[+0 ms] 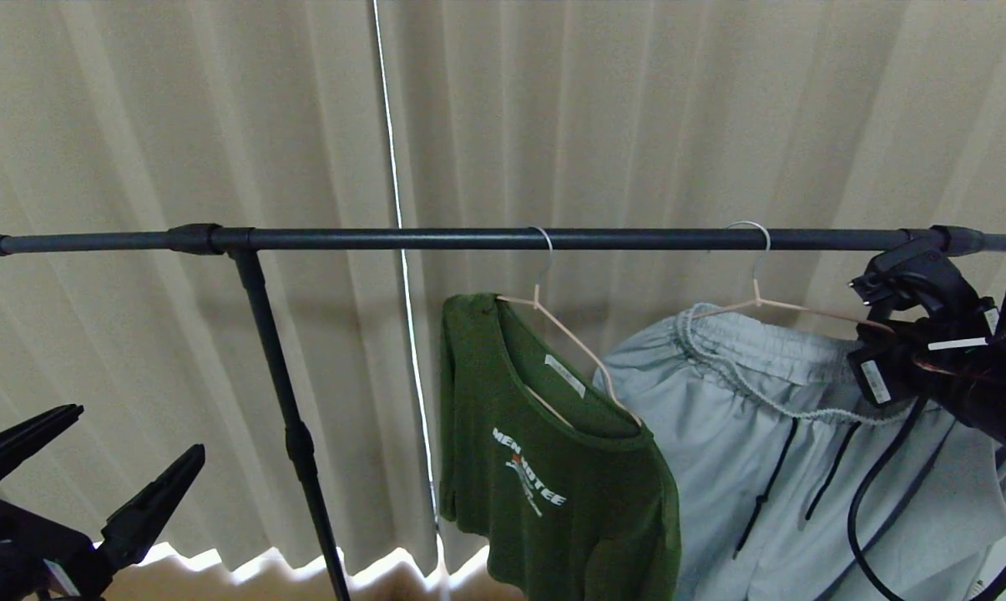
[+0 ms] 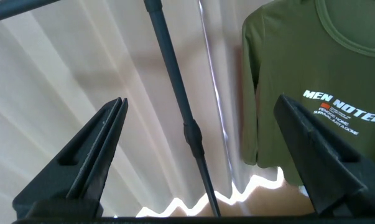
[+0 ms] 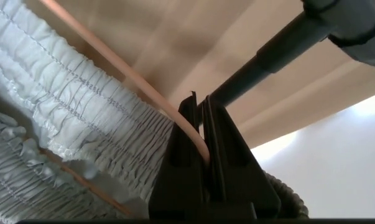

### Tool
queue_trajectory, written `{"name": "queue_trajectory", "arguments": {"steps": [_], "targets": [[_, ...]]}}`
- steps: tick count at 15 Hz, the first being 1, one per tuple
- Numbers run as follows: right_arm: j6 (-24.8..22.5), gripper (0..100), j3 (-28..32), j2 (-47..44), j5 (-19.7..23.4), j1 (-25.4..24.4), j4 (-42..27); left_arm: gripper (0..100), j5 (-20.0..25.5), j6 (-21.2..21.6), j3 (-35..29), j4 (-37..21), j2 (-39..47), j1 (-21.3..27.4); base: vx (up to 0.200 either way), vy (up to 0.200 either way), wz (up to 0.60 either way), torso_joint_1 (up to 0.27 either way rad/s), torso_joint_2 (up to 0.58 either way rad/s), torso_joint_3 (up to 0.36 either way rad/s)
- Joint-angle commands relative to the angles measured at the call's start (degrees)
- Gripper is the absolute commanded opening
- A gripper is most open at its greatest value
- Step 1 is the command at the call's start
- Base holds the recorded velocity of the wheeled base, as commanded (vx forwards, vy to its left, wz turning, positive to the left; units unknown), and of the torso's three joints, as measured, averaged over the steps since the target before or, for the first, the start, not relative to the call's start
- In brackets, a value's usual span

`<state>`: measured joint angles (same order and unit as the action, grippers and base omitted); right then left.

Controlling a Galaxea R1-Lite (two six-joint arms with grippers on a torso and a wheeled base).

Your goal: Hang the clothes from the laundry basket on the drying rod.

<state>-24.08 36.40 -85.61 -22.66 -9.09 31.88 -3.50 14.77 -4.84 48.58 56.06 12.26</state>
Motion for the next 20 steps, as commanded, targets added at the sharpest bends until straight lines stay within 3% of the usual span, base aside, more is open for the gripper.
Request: {"name": "queue_trajectory", "arguments": {"steps": [1, 2, 7, 8, 9, 11, 15, 16, 17, 18, 20], "targets": [[0.43, 0, -0.72, 0.18, -0.01, -0.05, 0.82, 100, -0.02, -0.01, 0.01, -0.06, -0.08, 0.04, 0.000, 0.000, 0.00, 0.000, 0.00, 0.000], [0.52, 100, -0.72, 0.18, 0.07, -0.13, 0.99, 100, -0.02, -0.01, 0.09, -0.06, 0.01, 0.04, 0.000, 0.000, 0.00, 0.000, 0.00, 0.000], [1.22, 100, -2.04, 1.85, 11.06, -0.22, 1.26, 100, -0.02, -0.01, 0.09, -0.06, 0.01, 0.04, 0.000, 0.000, 0.00, 0.000, 0.00, 0.000], [2.37, 100, -3.09, 3.00, 15.72, -0.13, 1.61, 100, -0.02, -0.01, 0.09, -0.06, 0.01, 0.04, 0.000, 0.000, 0.00, 0.000, 0.00, 0.000], [2.37, 100, -3.09, 3.00, 15.72, -0.13, 1.61, 100, -0.02, -0.01, 0.09, -0.06, 0.01, 0.04, 0.000, 0.000, 0.00, 0.000, 0.00, 0.000], [4.65, 100, -6.34, 4.32, 22.75, -0.05, 4.95, 100, -0.02, -0.01, 0.09, -0.06, -0.08, 0.04, 0.000, 0.000, 0.00, 0.000, 0.00, 0.000], [6.32, 100, -10.56, 4.93, 26.97, -0.05, 11.89, 100, -0.02, 0.08, 0.09, -0.06, -0.34, 0.04, 0.000, 0.000, 0.00, 0.000, 0.00, 0.000], [7.73, 100, -13.11, 5.11, 30.40, -0.05, 17.69, 100, -0.10, 0.08, 0.36, -0.06, -1.22, -0.05, 0.000, 0.000, 0.00, 0.000, 0.00, 0.000], [8.34, 100, -13.90, 5.37, 31.01, -0.05, 19.54, 100, -0.10, -0.01, 0.53, -0.06, -1.92, -0.13, 0.000, 0.000, 0.00, 0.000, 0.00, 0.000], [10.63, 100, -16.01, 7.48, 31.89, 0.22, 25.51, 100, -0.10, -1.42, 1.59, -0.06, -5.53, -0.22, 0.000, 0.000, 0.00, 0.000, 0.00, 0.000], [14.50, 100, -17.15, 14.16, 31.98, 0.39, 28.41, 100, -0.19, -2.29, 3.70, -1.21, -12.47, -0.40, 0.000, 0.000, 0.00, 0.000, 0.00, 0.000]]}}
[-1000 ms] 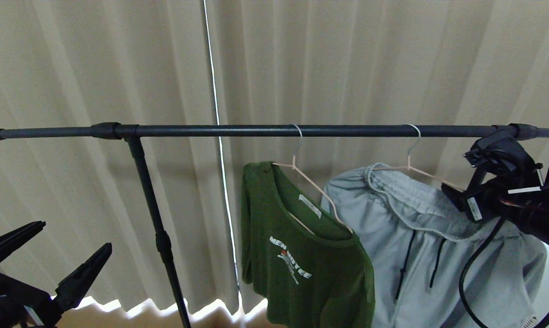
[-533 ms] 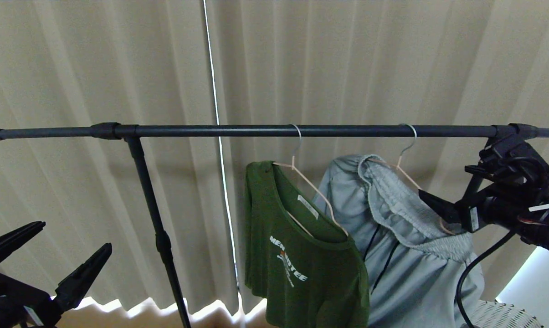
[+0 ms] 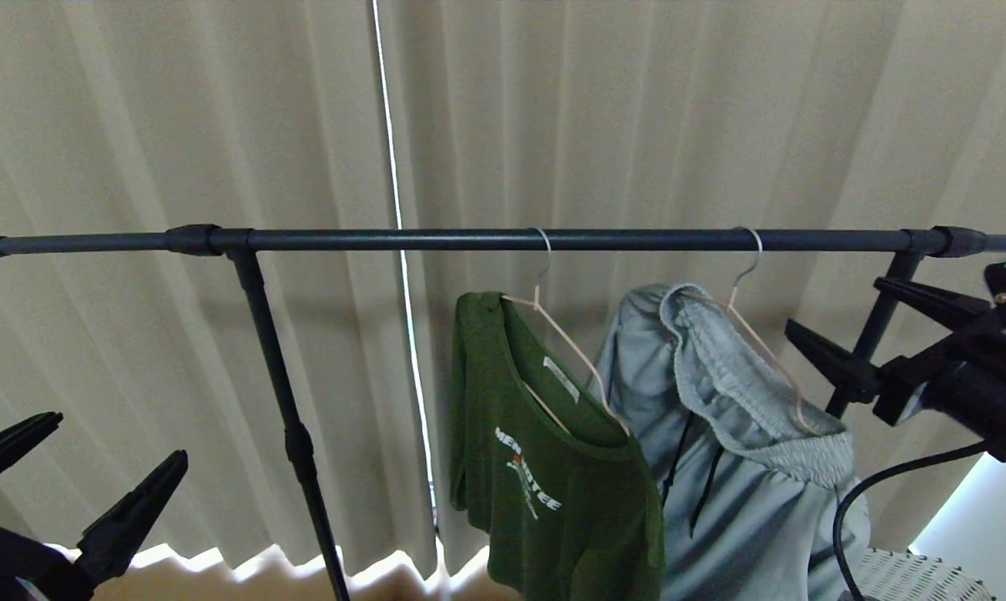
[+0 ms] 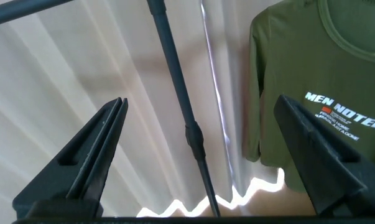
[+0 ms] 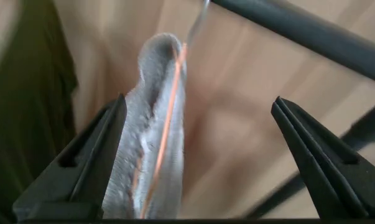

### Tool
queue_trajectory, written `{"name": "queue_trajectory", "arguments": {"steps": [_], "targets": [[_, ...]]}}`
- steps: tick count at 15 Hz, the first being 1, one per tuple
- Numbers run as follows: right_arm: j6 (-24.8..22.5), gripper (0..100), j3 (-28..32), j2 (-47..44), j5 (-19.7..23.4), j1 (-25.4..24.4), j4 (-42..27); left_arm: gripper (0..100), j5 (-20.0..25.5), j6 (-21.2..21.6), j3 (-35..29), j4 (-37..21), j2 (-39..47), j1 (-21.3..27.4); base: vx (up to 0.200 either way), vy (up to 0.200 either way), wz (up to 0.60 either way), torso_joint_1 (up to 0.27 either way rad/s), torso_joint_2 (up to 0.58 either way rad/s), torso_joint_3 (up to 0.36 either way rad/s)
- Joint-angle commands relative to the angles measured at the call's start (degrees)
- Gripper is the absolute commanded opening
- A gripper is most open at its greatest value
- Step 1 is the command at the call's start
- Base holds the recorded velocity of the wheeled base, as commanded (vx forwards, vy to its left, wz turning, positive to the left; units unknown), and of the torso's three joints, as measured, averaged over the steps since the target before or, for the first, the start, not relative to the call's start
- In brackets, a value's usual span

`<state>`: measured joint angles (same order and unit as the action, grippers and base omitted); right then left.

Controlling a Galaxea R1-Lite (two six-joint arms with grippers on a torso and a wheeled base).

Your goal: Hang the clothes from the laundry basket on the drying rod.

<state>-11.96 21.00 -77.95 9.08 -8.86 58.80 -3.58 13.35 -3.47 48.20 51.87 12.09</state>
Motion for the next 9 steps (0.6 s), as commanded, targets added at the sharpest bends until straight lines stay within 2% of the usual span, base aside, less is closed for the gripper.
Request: {"name": "queue_trajectory", "arguments": {"steps": [1, 3, 5, 7, 8, 9], "targets": [[3.43, 100, -2.02, 9.22, 0.23, 0.16, 1.32, 100, -0.37, -0.78, 2.95, -2.06, -10.65, -0.23, 0.000, 0.000, 0.00, 0.000, 0.00, 0.000], [5.02, 100, -3.87, 16.07, 0.15, 0.16, 0.97, 100, -0.81, -0.52, 1.28, -11.55, -17.68, -1.99, 0.000, 0.000, 0.00, 0.000, 0.00, 0.000], [5.02, 100, -6.15, 22.66, 0.06, 0.16, -2.98, 100, -0.90, -0.52, -3.29, -24.73, -23.13, -6.82, 0.000, 0.000, 0.00, 0.000, 0.00, 0.000], [5.02, 100, -6.59, 32.24, 0.06, 0.16, -15.29, 100, -0.81, -0.69, -7.16, -36.42, -27.88, -10.07, 0.000, 0.000, 0.00, 0.000, 0.00, 0.000], [5.02, 100, -6.41, 35.58, 0.06, 0.16, -20.12, 100, -0.81, -0.69, -7.42, -38.71, -29.28, -10.25, 0.000, 0.000, 0.00, 0.000, 0.00, 0.000], [5.02, 100, -6.24, 43.67, -0.12, 0.16, -33.13, 100, -0.81, -0.69, -6.90, -42.14, -32.54, -10.25, 0.000, 0.000, 0.00, 0.000, 0.00, 0.000]]}}
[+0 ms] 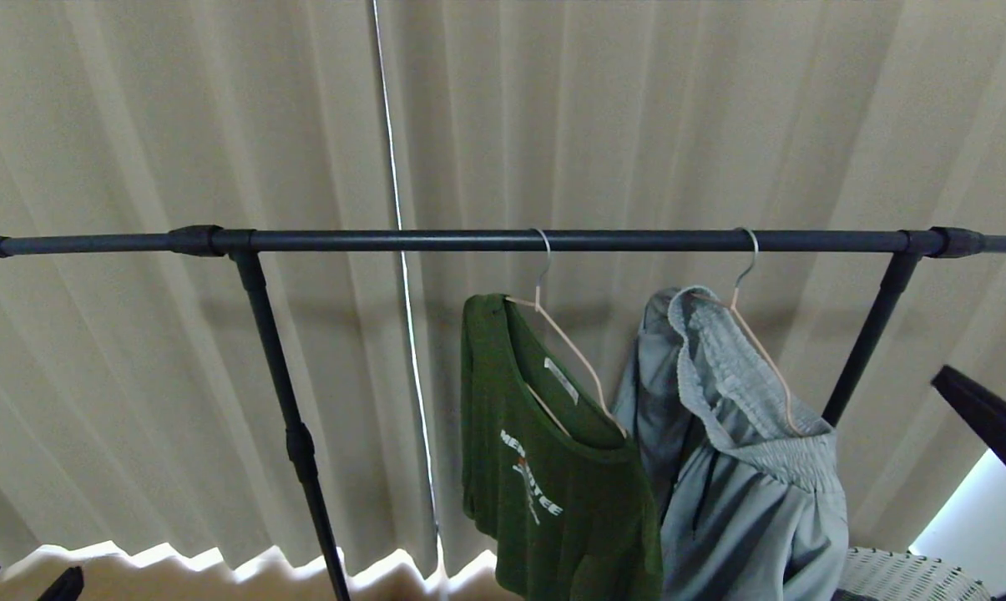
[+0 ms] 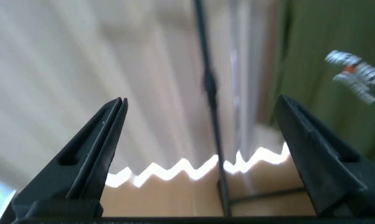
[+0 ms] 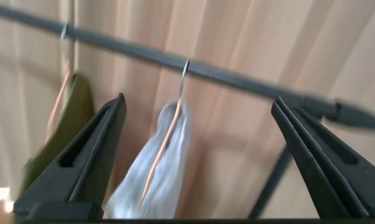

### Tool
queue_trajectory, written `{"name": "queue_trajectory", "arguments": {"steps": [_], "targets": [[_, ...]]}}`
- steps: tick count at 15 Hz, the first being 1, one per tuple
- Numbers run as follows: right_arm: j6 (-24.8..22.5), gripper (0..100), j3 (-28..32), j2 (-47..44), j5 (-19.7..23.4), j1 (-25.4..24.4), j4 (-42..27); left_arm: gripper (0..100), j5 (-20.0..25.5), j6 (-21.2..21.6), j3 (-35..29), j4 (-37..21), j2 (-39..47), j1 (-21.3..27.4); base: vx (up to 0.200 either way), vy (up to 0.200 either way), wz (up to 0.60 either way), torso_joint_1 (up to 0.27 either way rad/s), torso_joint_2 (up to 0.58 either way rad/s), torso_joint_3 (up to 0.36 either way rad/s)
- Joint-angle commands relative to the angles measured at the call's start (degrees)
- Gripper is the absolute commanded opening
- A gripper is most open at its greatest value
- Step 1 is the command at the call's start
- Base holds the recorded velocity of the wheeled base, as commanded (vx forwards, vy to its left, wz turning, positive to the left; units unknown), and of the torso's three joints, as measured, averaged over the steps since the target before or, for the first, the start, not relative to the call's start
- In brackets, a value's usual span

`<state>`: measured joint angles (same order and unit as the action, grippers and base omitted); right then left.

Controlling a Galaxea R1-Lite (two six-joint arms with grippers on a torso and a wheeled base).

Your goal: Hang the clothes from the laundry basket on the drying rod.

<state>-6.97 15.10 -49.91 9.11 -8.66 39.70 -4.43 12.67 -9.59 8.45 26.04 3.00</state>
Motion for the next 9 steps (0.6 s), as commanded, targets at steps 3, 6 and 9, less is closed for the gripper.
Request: {"name": "queue_trajectory", "arguments": {"steps": [3, 6, 9], "targets": [[0.03, 100, 0.98, 31.01, -0.58, -0.05, -40.67, 100, -0.85, -0.27, 2.21, -7.74, -11.89, -1.77, 0.000, 0.000, 0.00, 0.000, 0.00, 0.000], [0.12, 100, 0.45, 40.68, -5.85, 0.31, -55.96, 100, -2.87, -0.36, 4.67, -10.38, -15.49, -5.20, 0.000, 0.000, 0.00, 0.000, 0.00, 0.000], [2.58, 100, -1.04, 44.46, -15.52, 0.31, -61.06, 100, -2.25, -1.94, 7.48, -10.29, -21.38, -5.81, 0.000, 0.000, 0.00, 0.000, 0.00, 0.000]]}}
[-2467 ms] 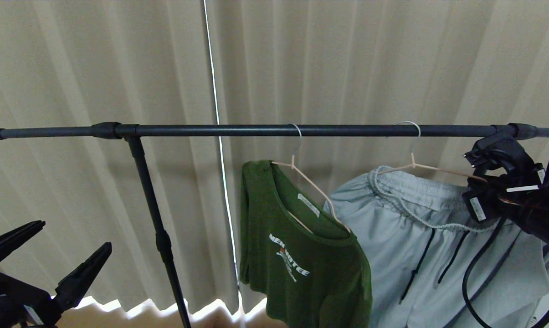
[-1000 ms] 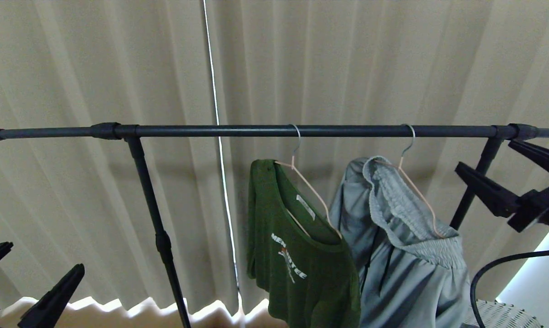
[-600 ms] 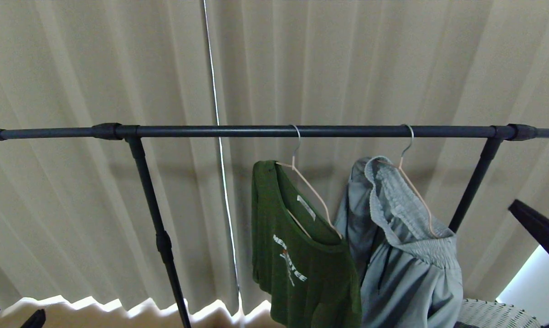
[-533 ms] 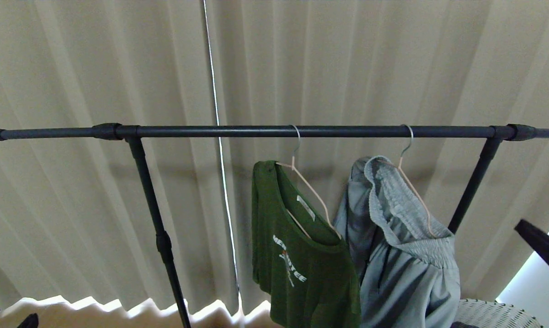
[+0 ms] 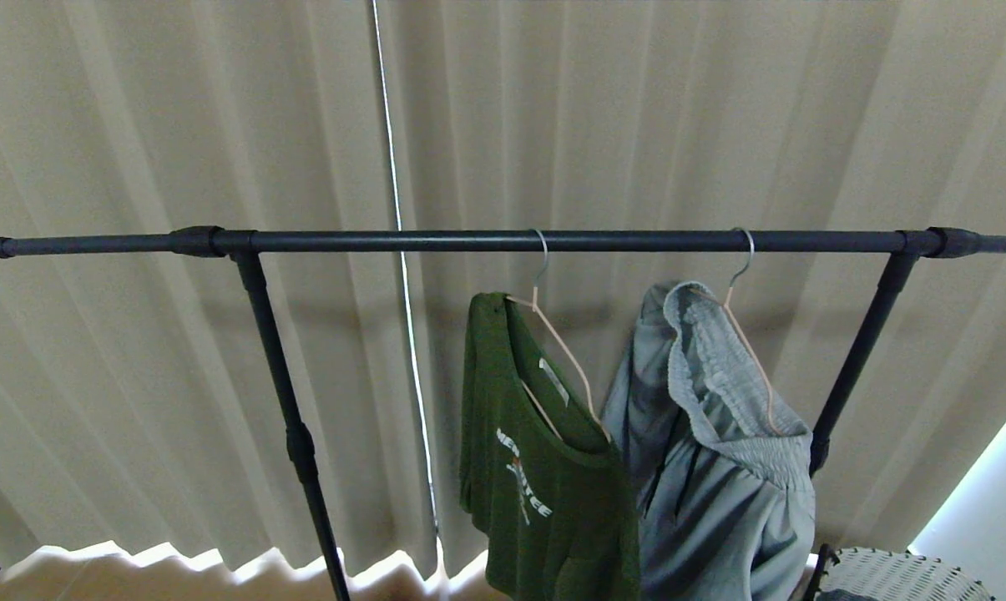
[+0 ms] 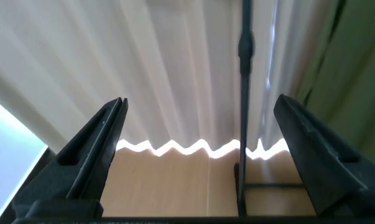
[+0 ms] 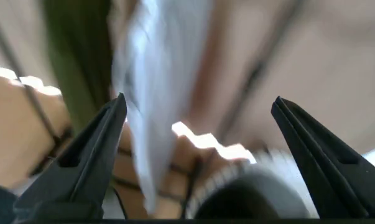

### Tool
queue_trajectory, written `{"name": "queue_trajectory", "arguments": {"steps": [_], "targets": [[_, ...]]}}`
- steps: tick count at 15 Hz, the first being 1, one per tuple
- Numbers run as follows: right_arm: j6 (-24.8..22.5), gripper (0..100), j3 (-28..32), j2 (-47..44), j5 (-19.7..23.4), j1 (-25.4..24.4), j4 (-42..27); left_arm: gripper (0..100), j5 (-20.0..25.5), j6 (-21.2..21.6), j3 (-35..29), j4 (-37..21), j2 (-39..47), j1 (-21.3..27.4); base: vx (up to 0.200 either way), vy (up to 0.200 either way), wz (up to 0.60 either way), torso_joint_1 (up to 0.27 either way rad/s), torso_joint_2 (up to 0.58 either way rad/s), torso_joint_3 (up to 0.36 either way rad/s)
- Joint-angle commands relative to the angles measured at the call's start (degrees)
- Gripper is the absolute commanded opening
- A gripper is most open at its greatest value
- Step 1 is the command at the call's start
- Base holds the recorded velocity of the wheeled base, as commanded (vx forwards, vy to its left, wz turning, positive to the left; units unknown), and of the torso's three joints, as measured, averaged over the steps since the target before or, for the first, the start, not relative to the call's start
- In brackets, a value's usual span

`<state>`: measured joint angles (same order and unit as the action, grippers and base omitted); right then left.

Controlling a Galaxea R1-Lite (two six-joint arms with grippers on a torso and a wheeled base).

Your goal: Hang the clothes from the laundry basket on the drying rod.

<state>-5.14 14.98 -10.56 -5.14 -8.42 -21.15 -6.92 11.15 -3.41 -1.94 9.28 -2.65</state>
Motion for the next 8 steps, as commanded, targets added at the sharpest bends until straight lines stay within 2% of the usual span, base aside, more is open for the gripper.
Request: {"name": "queue_trajectory", "arguments": {"steps": [1, 3, 4, 5, 6, 8], "targets": [[2.07, 100, -1.62, 5.11, -3.38, 0.07, -0.21, 100, 0.07, -1.66, 1.74, 0.62, -5.06, 0.27, 0.000, 0.000, 0.00, 0.000, 0.00, 0.000], [3.04, 100, -3.03, 5.11, -7.42, 0.07, -0.12, 100, -0.02, -5.35, 3.41, 1.94, -5.32, 0.36, 0.000, 0.000, 0.00, 0.000, 0.00, 0.000], [3.04, 100, -3.47, 5.11, -11.29, 0.07, -0.12, 100, -0.72, -6.23, 3.41, 3.26, -5.23, 0.36, 0.000, 0.000, 0.00, 0.000, 0.00, 0.000], [2.95, 100, -3.47, 5.11, -12.43, 0.07, -0.12, 100, -1.16, -6.41, 3.41, 3.34, -5.23, 0.36, 0.000, 0.000, 0.00, 0.000, 0.00, 0.000], [2.86, 100, -3.47, 5.11, -15.77, 0.16, -0.12, 100, -2.66, -6.76, 3.41, 3.34, -5.23, 0.36, 0.000, 0.000, 0.00, 0.000, 0.00, 0.000], [2.68, 100, -3.29, 5.02, -17.18, 2.36, -0.29, 100, -2.66, -7.73, 3.41, 3.26, -5.32, 0.36, 0.000, 0.000, 0.00, 0.000, 0.00, 0.000]]}}
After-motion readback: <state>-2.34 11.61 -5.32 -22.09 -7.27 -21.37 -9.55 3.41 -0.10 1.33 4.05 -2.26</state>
